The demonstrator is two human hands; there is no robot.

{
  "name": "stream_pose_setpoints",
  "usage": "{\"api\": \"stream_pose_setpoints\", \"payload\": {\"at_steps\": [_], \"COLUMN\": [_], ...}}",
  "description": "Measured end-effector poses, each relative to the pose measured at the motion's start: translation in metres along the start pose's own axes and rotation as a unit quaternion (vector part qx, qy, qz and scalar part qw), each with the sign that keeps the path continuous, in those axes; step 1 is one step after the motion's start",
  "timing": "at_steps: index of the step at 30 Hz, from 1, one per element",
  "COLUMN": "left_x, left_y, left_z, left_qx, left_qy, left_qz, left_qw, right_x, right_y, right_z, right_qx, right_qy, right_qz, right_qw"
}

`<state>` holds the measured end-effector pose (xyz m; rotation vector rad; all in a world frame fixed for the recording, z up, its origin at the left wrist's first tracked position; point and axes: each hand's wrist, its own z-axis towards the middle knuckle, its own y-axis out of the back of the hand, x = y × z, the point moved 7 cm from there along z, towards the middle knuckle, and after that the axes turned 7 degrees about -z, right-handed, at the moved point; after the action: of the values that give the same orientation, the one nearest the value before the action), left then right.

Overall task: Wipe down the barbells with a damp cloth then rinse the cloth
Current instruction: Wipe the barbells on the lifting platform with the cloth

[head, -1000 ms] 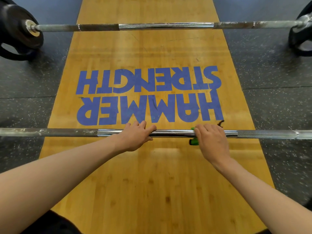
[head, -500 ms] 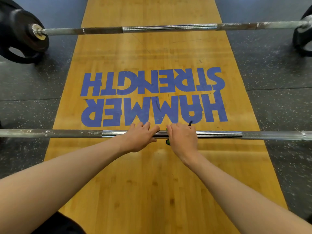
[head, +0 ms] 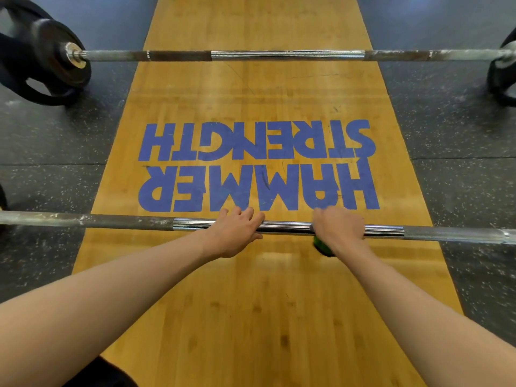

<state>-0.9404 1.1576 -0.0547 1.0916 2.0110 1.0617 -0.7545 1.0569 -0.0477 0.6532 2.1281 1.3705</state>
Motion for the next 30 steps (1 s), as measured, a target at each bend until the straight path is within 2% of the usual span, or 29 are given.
{"api": "stream_pose_setpoints", "payload": {"at_steps": [2,5,7,11,15,18,21,24,27,30], "left_x": [0.0,0.0,0.0,0.001,0.001,0.001,0.001,0.001,0.001,0.001], "left_y": [0.001,0.001,0.001,0.0,0.001,0.0,0.003,0.003,0.003,0.002], "left_z": [0.001,0.002,0.001,0.001,0.001,0.001,0.002,0.002,0.002,0.002], "left_qx": [0.006,0.013,0.01,0.015,0.012,0.013,0.017,0.017,0.013,0.009], "left_qy": [0.001,0.0,-0.002,-0.006,-0.007,-0.007,-0.005,-0.003,-0.002,-0.005], "left_qz": [0.002,0.001,0.005,0.004,0.0,0.002,0.004,0.004,0.006,0.01], "left_qw": [1.0,1.0,1.0,1.0,1.0,1.0,1.0,1.0,1.0,1.0], "right_x": [0.043,0.081,0.073,0.026,-0.016,-0.03,-0.009,0.044,0.074,0.056], "right_y": [0.009,0.005,-0.003,-0.021,-0.016,-0.011,-0.006,0.006,0.007,-0.006], "right_z": [-0.009,-0.03,-0.043,-0.059,-0.039,-0.014,0.003,-0.009,-0.033,-0.05], "right_qx": [-0.009,-0.068,-0.137,-0.21,-0.188,-0.072,0.01,0.023,-0.06,-0.207], "right_qy": [0.065,0.136,0.158,0.237,0.246,0.122,0.023,0.054,0.119,0.16], "right_qz": [0.019,0.033,0.055,0.039,0.076,0.145,0.099,0.093,0.094,0.078], "right_qw": [0.998,0.988,0.976,0.948,0.948,0.979,0.995,0.994,0.987,0.962]}}
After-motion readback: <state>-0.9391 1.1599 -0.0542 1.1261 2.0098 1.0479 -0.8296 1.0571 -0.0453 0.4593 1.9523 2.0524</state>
